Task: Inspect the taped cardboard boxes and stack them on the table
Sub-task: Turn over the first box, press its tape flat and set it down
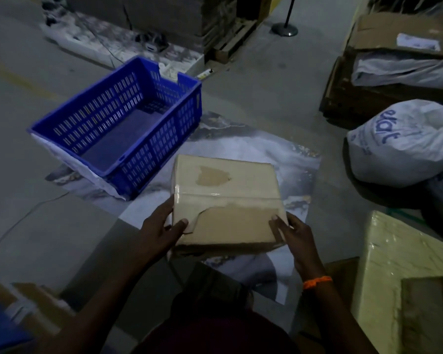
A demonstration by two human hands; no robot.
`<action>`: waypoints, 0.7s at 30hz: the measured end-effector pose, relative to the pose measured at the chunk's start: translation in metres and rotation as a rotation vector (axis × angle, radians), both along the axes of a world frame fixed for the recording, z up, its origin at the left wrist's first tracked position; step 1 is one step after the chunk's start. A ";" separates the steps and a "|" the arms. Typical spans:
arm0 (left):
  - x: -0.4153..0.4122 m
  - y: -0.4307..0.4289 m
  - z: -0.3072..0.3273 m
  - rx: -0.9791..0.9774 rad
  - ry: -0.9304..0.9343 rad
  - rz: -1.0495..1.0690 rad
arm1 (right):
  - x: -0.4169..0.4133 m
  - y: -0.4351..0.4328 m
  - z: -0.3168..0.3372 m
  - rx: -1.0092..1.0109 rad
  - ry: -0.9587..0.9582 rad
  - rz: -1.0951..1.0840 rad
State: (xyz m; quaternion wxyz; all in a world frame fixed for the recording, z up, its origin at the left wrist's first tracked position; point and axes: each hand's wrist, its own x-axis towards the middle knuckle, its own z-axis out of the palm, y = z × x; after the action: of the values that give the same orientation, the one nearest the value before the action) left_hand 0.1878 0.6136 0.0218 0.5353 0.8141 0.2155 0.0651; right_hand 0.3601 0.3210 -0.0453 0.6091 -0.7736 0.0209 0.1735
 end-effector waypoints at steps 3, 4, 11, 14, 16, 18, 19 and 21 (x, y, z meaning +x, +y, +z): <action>-0.002 -0.011 -0.022 -0.060 0.025 -0.080 | 0.004 -0.013 0.004 -0.075 -0.065 -0.019; -0.003 -0.013 -0.029 -0.068 0.029 -0.086 | 0.005 -0.017 0.004 -0.101 -0.078 -0.017; -0.003 -0.021 -0.051 -0.069 0.080 -0.038 | 0.002 -0.023 -0.012 -0.160 -0.096 -0.006; 0.001 -0.024 -0.053 -0.006 0.085 -0.094 | 0.000 -0.021 -0.013 -0.173 -0.118 -0.022; 0.001 -0.024 -0.056 0.037 0.056 -0.083 | 0.001 -0.021 -0.015 -0.173 -0.110 -0.042; 0.000 -0.023 -0.062 0.050 0.050 -0.043 | 0.000 -0.021 -0.014 -0.156 -0.101 -0.039; 0.000 -0.023 -0.064 0.061 0.055 -0.031 | 0.001 -0.022 -0.014 -0.151 -0.096 -0.036; 0.000 -0.023 -0.069 0.084 0.066 -0.010 | 0.001 -0.023 -0.012 -0.141 -0.087 -0.032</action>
State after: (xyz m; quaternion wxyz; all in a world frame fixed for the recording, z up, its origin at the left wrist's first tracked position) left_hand 0.1881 0.5909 -0.0472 0.4937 0.8385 0.2264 0.0445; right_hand 0.3614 0.2976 -0.0575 0.5562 -0.8209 0.0190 0.1279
